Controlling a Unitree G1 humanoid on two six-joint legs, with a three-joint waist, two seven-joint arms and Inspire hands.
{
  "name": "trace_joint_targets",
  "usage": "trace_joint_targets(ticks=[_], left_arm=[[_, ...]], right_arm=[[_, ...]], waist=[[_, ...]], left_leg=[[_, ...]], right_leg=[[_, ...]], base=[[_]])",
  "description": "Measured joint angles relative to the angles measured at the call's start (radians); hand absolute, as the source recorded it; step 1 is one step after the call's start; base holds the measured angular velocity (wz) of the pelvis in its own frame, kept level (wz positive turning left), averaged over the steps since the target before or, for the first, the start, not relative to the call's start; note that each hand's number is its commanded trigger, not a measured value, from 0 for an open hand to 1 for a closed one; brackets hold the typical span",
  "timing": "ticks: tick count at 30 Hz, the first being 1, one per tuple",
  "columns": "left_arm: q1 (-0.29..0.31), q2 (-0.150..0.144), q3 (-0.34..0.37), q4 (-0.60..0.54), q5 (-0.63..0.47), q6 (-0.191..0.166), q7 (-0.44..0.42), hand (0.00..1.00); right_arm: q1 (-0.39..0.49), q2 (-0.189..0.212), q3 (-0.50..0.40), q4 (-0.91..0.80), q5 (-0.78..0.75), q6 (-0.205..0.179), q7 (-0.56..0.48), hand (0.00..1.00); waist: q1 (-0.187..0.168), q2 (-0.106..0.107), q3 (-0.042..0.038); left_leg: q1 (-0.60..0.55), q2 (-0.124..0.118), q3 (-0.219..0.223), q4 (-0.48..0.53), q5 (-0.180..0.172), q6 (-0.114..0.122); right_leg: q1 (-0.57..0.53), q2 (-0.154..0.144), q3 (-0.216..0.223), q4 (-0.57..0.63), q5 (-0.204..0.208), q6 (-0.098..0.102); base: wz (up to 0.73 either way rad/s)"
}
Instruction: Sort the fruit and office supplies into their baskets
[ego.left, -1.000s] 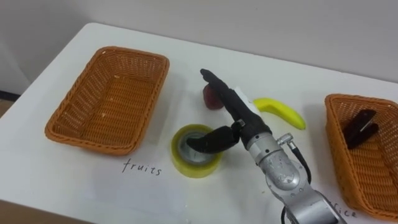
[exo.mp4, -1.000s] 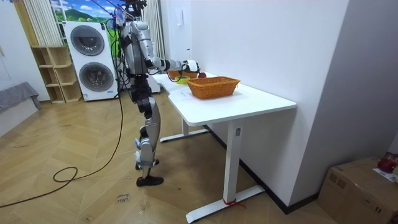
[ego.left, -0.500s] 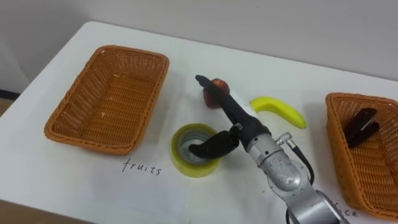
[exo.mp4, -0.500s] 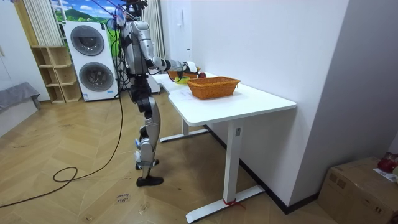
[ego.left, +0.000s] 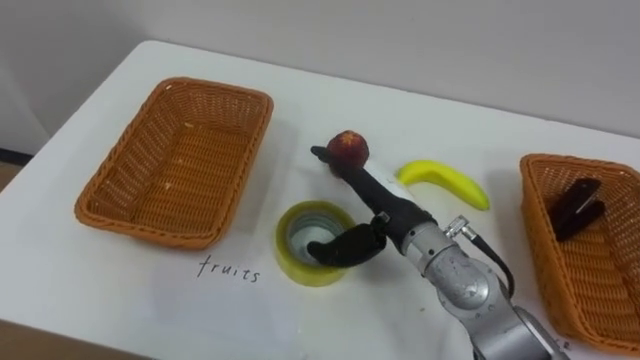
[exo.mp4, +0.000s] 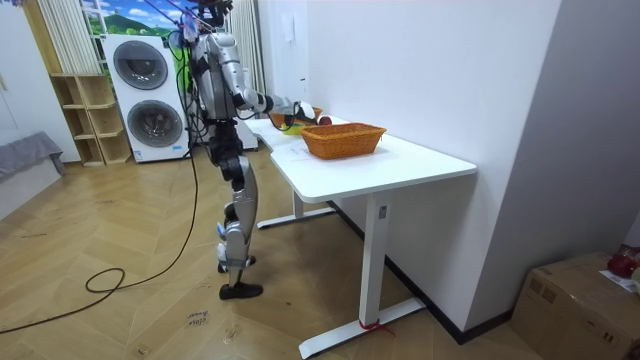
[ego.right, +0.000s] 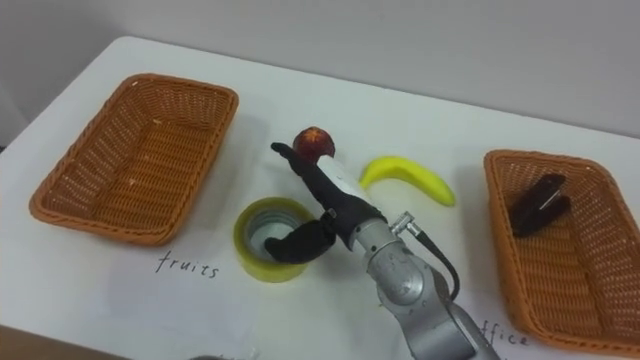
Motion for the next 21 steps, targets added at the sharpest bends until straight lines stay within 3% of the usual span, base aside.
trace_joint_targets(ticks=[6, 21], left_arm=[[0.001, 0.003, 0.001, -0.001, 0.001, 0.000, -0.031, 0.00], [-0.008, 0.013, 0.001, -0.015, 0.002, -0.002, -0.033, 0.00]], right_arm=[[0.000, 0.001, -0.005, 0.008, -0.003, 0.001, 0.031, 0.00], [0.000, 0.000, -0.012, 0.007, -0.011, 0.013, 0.065, 0.00]], waist=[[-0.001, -0.024, -0.0015], [0.003, -0.028, -0.0034]], left_leg=[[-0.001, -0.001, -0.009, 0.001, 0.000, -0.001], [-0.001, 0.000, -0.012, 0.001, 0.000, -0.001]], right_leg=[[0.001, 0.001, -0.002, 0.000, 0.000, 0.000], [0.001, 0.002, -0.008, 0.000, 0.001, 0.000]], base=[[0.02], [0.00]])
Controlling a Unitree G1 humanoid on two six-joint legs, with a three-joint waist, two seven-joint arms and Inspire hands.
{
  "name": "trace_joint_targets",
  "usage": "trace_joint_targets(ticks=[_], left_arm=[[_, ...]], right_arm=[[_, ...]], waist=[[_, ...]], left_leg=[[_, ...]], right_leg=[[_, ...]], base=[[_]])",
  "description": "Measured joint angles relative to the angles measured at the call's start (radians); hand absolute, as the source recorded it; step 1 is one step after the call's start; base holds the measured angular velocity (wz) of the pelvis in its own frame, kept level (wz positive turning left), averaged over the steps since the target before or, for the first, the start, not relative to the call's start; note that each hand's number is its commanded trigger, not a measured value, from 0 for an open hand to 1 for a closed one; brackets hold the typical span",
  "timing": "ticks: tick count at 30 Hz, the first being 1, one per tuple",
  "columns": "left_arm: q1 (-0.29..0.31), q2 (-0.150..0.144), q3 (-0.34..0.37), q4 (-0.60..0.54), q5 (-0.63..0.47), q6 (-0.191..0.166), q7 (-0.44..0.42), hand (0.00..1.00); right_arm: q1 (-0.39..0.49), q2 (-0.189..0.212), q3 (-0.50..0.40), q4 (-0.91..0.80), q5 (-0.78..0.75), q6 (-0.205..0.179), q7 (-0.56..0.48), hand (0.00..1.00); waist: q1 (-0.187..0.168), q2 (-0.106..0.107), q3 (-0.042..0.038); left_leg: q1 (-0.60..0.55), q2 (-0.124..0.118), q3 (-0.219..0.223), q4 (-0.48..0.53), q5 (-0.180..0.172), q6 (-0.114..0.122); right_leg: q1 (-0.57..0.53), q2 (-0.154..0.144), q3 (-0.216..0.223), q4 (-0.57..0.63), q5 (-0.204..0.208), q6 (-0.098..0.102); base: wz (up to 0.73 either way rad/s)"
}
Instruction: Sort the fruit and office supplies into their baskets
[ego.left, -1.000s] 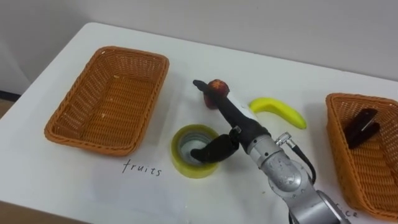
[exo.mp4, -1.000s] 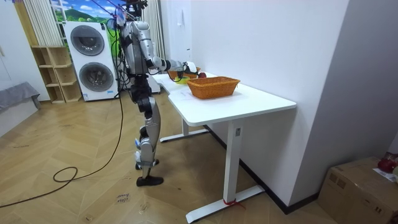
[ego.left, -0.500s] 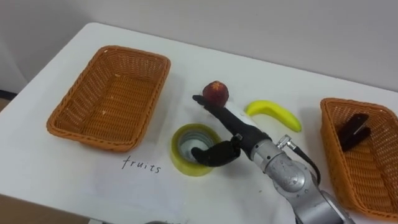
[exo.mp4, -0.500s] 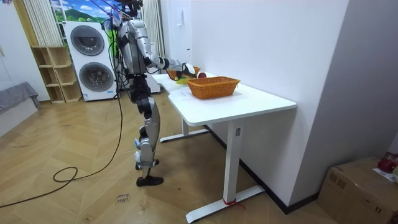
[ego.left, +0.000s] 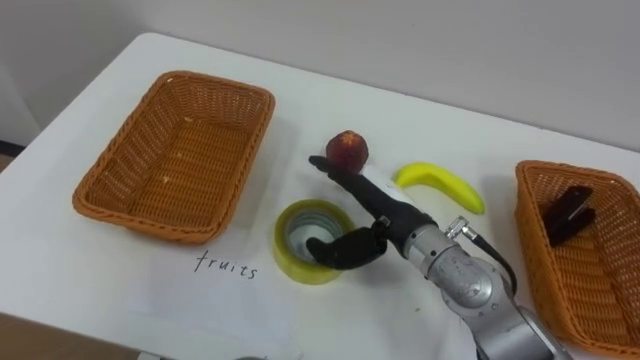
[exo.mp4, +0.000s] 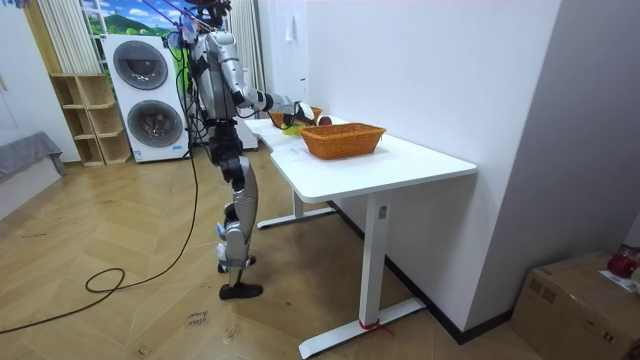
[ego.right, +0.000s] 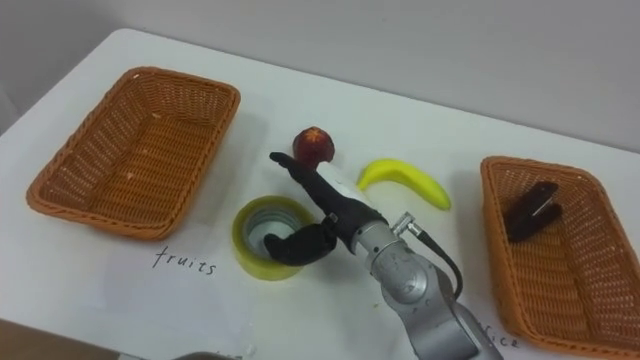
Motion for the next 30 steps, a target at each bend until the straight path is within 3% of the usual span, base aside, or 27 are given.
trace_joint_targets(ticks=[12, 21, 30], left_arm=[[-0.004, 0.001, 0.040, -0.004, 0.008, 0.003, -0.009, 0.00], [-0.005, 0.012, 0.070, -0.004, 0.019, 0.010, -0.012, 0.00], [-0.006, 0.029, 0.089, -0.004, 0.019, 0.012, -0.039, 0.00]], right_arm=[[-0.001, -0.006, -0.030, 0.003, 0.001, 0.030, 0.128, 0.00], [-0.030, -0.047, -0.030, 0.002, 0.011, 0.053, 0.220, 0.00], [-0.067, -0.079, -0.034, -0.001, 0.009, 0.074, 0.296, 0.00]], waist=[[0.004, -0.008, 0.0007], [0.027, -0.032, 0.0002], [0.052, -0.050, 0.0054]], left_leg=[[0.004, -0.001, 0.000, 0.000, 0.001, -0.002], [0.004, -0.001, 0.000, 0.001, 0.001, -0.002], [0.004, -0.001, -0.002, -0.001, 0.001, -0.001]], right_leg=[[0.005, 0.002, 0.009, 0.000, 0.000, 0.000], [0.005, 0.002, 0.005, 0.000, 0.000, -0.001], [0.004, 0.001, 0.006, -0.001, 0.000, -0.001]], base=[[0.00], [0.00], [0.00]])
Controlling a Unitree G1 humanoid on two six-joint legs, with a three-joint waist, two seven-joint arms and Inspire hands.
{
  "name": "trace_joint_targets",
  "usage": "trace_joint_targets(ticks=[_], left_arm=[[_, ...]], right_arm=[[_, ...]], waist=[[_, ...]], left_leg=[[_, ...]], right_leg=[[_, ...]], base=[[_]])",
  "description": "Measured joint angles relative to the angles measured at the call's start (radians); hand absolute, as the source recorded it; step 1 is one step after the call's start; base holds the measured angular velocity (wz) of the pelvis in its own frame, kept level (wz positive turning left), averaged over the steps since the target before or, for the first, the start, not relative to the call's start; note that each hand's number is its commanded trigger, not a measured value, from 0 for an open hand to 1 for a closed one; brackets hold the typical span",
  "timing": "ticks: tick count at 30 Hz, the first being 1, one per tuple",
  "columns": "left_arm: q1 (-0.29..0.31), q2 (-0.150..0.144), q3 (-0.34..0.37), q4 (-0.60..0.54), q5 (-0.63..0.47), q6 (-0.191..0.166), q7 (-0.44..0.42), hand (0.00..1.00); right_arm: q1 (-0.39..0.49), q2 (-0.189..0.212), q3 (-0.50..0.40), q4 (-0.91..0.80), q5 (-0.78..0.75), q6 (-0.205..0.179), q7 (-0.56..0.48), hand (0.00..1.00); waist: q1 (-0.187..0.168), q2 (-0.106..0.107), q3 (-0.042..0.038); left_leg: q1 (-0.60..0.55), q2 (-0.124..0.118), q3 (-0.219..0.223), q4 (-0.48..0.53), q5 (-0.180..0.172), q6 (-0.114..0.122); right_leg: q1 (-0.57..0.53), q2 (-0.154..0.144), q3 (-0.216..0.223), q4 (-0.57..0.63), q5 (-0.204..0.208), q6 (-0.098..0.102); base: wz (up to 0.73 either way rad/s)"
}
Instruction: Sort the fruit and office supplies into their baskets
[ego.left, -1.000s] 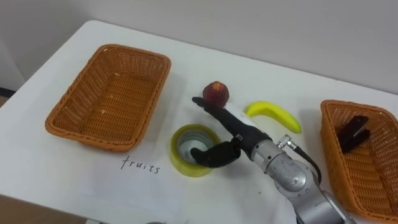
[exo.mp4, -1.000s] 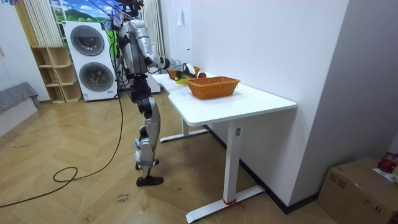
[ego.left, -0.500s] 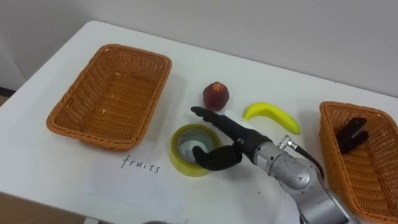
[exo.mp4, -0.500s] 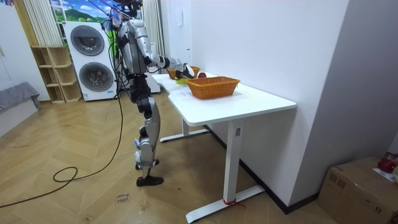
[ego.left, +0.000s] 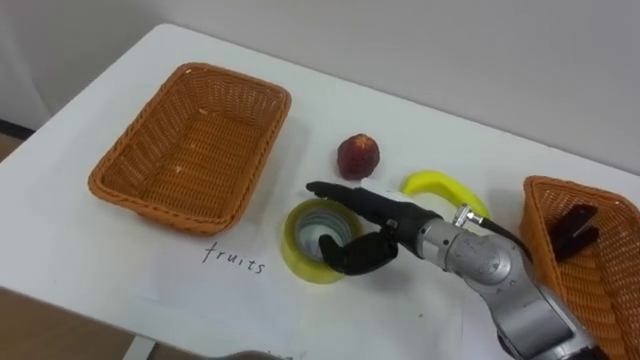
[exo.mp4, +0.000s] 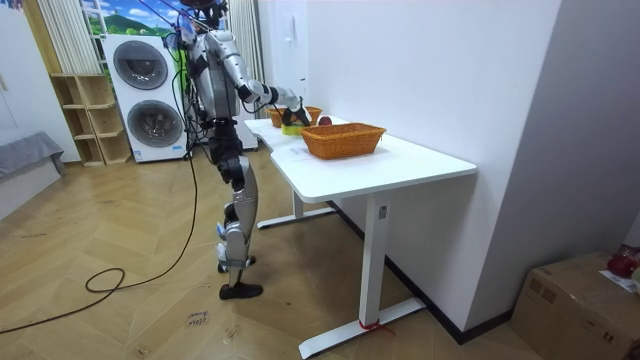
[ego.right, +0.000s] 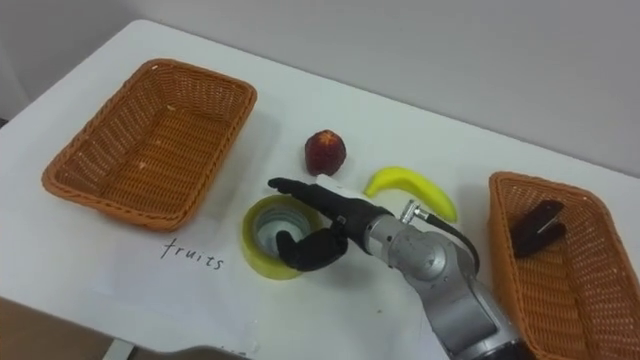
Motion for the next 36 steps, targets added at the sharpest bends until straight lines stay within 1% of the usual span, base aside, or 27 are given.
trace_joint_targets(ticks=[13, 17, 19, 20, 22, 23, 24, 25, 26, 27, 29, 32, 36], left_arm=[[-0.002, 0.004, 0.001, 0.000, 0.000, 0.000, -0.021, 0.00], [-0.005, 0.006, 0.028, 0.000, 0.000, 0.001, -0.041, 0.00], [-0.005, 0.007, 0.037, 0.000, 0.000, 0.008, -0.046, 0.00], [-0.006, 0.008, 0.039, 0.000, 0.000, 0.013, -0.048, 0.00], [-0.004, 0.016, 0.039, -0.002, 0.000, 0.013, -0.051, 0.00], [-0.002, 0.024, 0.039, -0.005, 0.000, 0.013, -0.055, 0.00], [0.000, 0.031, 0.040, -0.005, 0.000, 0.013, -0.059, 0.00], [-0.001, 0.033, 0.040, -0.005, 0.000, 0.013, -0.059, 0.00], [-0.004, 0.035, 0.040, -0.005, 0.000, 0.013, -0.060, 0.00], [-0.005, 0.034, 0.040, -0.005, 0.000, 0.013, -0.060, 0.00], [-0.003, 0.036, 0.040, -0.005, 0.000, 0.013, -0.061, 0.00], [-0.002, 0.047, 0.039, -0.005, 0.000, 0.012, -0.058, 0.00], [-0.002, 0.055, 0.039, -0.007, -0.021, 0.012, -0.056, 0.00]], right_arm=[[-0.014, -0.016, -0.001, 0.004, 0.001, 0.001, 0.036, 0.00], [-0.019, -0.025, -0.001, -0.001, -0.003, 0.003, 0.051, 0.00], [-0.030, -0.025, -0.001, -0.002, -0.016, 0.013, 0.068, 0.00], [-0.040, -0.026, -0.001, -0.002, -0.037, 0.017, 0.083, 0.00], [-0.043, -0.029, -0.001, -0.002, -0.041, 0.022, 0.094, 0.00], [-0.045, -0.031, -0.001, -0.001, -0.042, 0.027, 0.104, 0.00], [-0.047, -0.033, -0.001, -0.001, -0.045, 0.035, 0.115, 0.00], [-0.047, -0.035, -0.001, -0.002, -0.045, 0.037, 0.118, 0.00], [-0.051, -0.042, -0.001, -0.002, -0.044, 0.039, 0.123, 0.00], [-0.060, -0.050, 0.001, -0.002, -0.046, 0.042, 0.130, 0.00], [-0.065, -0.056, 0.001, -0.002, -0.055, 0.044, 0.147, 0.00], [-0.079, -0.056, 0.001, 0.002, -0.073, 0.044, 0.165, 0.00], [-0.080, -0.057, 0.001, 0.005, -0.076, 0.046, 0.178, 0.00]], waist=[[0.007, -0.002, 0.0000], [0.009, -0.008, -0.0008], [0.009, -0.009, -0.0015], [0.009, -0.011, -0.0024], [0.009, -0.021, -0.0077], [0.011, -0.031, -0.0112], [0.018, -0.040, -0.0104], [0.023, -0.045, -0.0088], [0.033, -0.053, -0.0053], [0.034, -0.058, -0.0026], [0.036, -0.063, -0.0002], [0.035, -0.070, 0.0044], [0.034, -0.072, 0.0052]], left_leg=[[0.000, -0.001, -0.002, 0.001, 0.000, 0.000], [-0.004, 0.000, -0.004, 0.001, 0.000, 0.000], [-0.005, 0.000, -0.005, 0.003, 0.000, 0.000], [-0.005, 0.000, -0.006, 0.005, 0.000, 0.000], [-0.007, -0.001, -0.011, 0.004, 0.000, 0.000], [-0.004, 0.000, -0.011, 0.005, 0.000, 0.000], [-0.001, 0.000, -0.011, 0.006, 0.000, 0.000], [0.000, 0.000, -0.011, 0.006, 0.000, 0.000], [0.000, 0.000, -0.012, 0.006, 0.000, 0.000], [-0.001, 0.000, -0.013, 0.006, 0.000, 0.000], [-0.001, 0.000, -0.017, 0.005, 0.000, 0.001], [-0.001, 0.000, -0.019, 0.007, 0.000, 0.001], [0.002, 0.000, -0.029, 0.008, 0.000, 0.001]], right_leg=[[0.000, 0.000, 0.000, 0.000, 0.000, 0.000], [-0.002, 0.000, 0.000, 0.000, 0.000, 0.000], [-0.002, 0.000, -0.008, 0.000, 0.000, 0.000], [-0.002, -0.001, -0.011, 0.000, 0.000, 0.000], [-0.002, -0.002, -0.023, 0.000, 0.000, 0.000], [0.000, -0.001, -0.024, 0.000, 0.000, 0.000], [0.003, -0.001, -0.024, 0.000, 0.000, 0.000], [0.005, -0.001, -0.025, 0.000, 0.000, 0.000], [0.005, -0.001, -0.024, 0.000, 0.000, 0.000], [0.005, -0.003, -0.025, 0.000, 0.000, 0.000], [0.006, -0.004, -0.024, 0.000, 0.001, 0.001], [0.009, -0.003, -0.025, 0.000, 0.001, 0.001], [0.016, -0.002, -0.025, -0.001, 0.001, 0.002]], base=[[0.00], [0.00], [0.00], [0.05], [0.08], [0.04], [0.00], [0.00], [0.00], [0.00], [0.03], [0.00], [0.07]])
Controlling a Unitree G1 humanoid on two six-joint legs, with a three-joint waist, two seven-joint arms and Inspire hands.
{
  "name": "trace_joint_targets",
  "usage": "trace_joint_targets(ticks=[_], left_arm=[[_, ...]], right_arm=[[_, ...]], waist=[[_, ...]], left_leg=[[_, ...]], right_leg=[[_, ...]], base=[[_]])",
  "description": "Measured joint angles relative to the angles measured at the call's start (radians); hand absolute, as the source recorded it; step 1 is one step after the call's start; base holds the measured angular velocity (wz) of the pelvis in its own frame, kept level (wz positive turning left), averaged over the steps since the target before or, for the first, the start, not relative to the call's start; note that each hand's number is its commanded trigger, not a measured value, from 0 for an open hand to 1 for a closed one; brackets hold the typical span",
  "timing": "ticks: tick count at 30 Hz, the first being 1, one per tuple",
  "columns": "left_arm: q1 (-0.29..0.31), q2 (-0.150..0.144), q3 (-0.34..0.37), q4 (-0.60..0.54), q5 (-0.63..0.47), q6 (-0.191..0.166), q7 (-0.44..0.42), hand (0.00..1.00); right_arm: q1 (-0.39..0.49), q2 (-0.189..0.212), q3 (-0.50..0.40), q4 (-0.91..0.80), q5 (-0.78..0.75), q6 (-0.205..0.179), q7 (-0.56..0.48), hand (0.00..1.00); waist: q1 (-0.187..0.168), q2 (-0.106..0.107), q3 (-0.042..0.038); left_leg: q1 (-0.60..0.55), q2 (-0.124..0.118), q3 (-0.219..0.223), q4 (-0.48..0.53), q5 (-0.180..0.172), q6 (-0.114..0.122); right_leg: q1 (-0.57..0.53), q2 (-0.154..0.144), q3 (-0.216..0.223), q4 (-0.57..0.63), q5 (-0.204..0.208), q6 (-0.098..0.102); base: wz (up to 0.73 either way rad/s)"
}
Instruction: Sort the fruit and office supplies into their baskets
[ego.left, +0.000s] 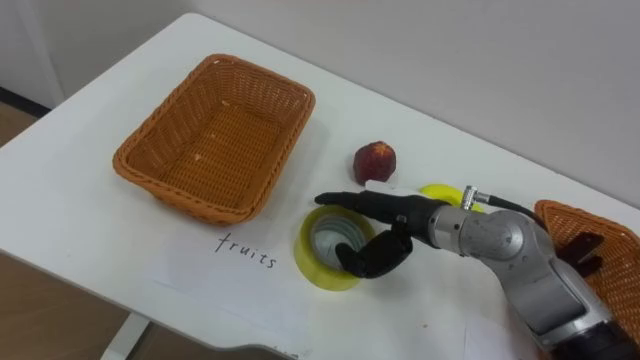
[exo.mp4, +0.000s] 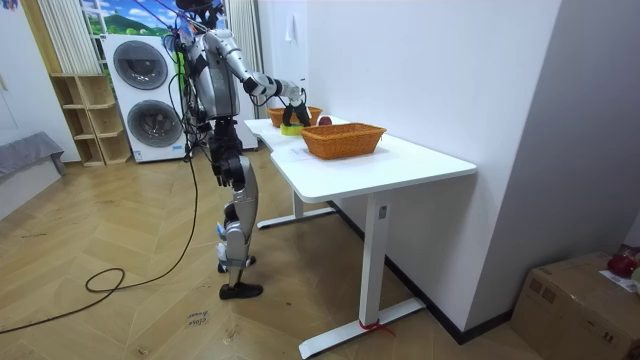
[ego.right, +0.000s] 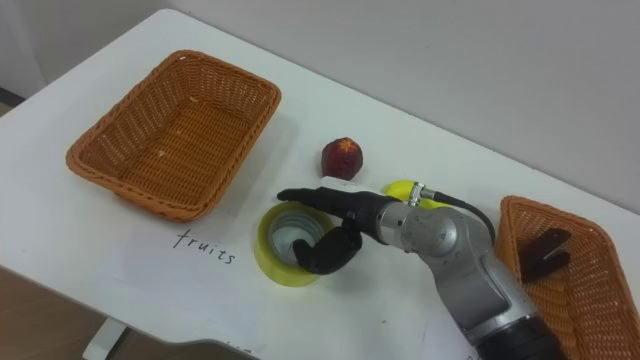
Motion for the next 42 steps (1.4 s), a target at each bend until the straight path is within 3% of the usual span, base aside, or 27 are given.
trace_joint_targets(ticks=[5, 8, 11, 20, 21, 22, 23, 32, 42], left_arm=[[-0.001, 0.006, 0.000, -0.006, 0.002, -0.002, 0.010, 0.00], [0.002, 0.011, 0.000, -0.005, 0.003, -0.002, 0.017, 0.00], [-0.003, 0.017, 0.000, -0.005, 0.004, -0.002, 0.017, 0.00], [0.001, 0.018, 0.003, -0.005, 0.005, 0.001, 0.013, 0.00], [0.001, 0.018, 0.003, -0.005, 0.005, 0.001, 0.013, 0.00], [0.001, 0.019, 0.004, -0.005, 0.005, 0.001, 0.013, 0.00], [0.001, 0.019, 0.004, -0.005, 0.005, 0.001, 0.013, 0.00], [0.002, 0.020, -0.002, -0.006, 0.001, 0.000, 0.015, 0.00], [-0.002, 0.019, -0.003, 0.002, 0.001, 0.000, 0.015, 0.00]], right_arm=[[-0.029, -0.013, 0.000, 0.032, 0.001, -0.004, 0.027, 0.00], [-0.040, -0.024, 0.002, 0.041, 0.001, -0.005, 0.046, 0.00], [-0.043, -0.043, 0.003, 0.040, 0.001, -0.006, 0.058, 0.00], [-0.051, -0.053, 0.003, 0.041, 0.000, -0.006, 0.077, 0.00], [-0.051, -0.053, 0.003, 0.041, 0.000, -0.006, 0.077, 0.18], [-0.051, -0.054, 0.003, 0.041, 0.000, -0.006, 0.077, 0.85], [-0.051, -0.055, 0.003, 0.041, -0.001, -0.006, 0.077, 1.00], [-0.068, -0.054, 0.005, 0.035, -0.081, -0.001, 0.042, 1.00], [-0.065, -0.052, 0.024, 0.031, -0.190, 0.035, 0.064, 1.00]], waist=[[0.002, 0.001, 0.0007], [0.008, 0.007, 0.0055], [0.026, 0.007, 0.0057], [0.029, 0.008, 0.0060], [0.029, 0.007, 0.0060], [0.030, 0.007, 0.0060], [0.030, 0.008, 0.0060], [0.034, 0.006, 0.0048], [0.030, 0.004, 0.0040]], left_leg=[[0.002, 0.000, -0.002, 0.000, 0.000, 0.000], [0.016, 0.000, -0.002, -0.004, 0.000, 0.000], [0.017, 0.000, -0.001, -0.007, 0.000, 0.000], [0.016, -0.001, -0.003, -0.007, 0.000, 0.000], [0.016, -0.001, -0.003, -0.007, 0.000, 0.000], [0.016, -0.001, -0.004, -0.007, 0.000, 0.000], [0.015, -0.001, -0.004, -0.007, 0.000, 0.000], [0.015, -0.002, -0.007, -0.008, 0.000, 0.000], [0.016, -0.001, -0.008, -0.011, 0.000, 0.000]], right_leg=[[0.002, 0.000, 0.000, 0.000, 0.000, 0.000], [0.012, 0.000, 0.002, -0.001, 0.000, 0.000], [0.013, 0.001, 0.004, -0.006, 0.000, 0.000], [0.019, 0.001, -0.001, -0.016, 0.000, 0.000], [0.019, 0.001, -0.002, -0.016, 0.000, 0.000], [0.019, 0.001, -0.002, -0.016, 0.000, 0.000], [0.019, 0.001, -0.004, -0.016, 0.000, 0.000], [0.020, 0.001, -0.015, -0.016, 0.000, 0.000], [0.018, 0.002, -0.025, -0.016, 0.000, 0.000]], base=[[0.00], [0.00], [0.00], [0.00], [0.00], [0.00], [0.00], [0.00], [0.00]])
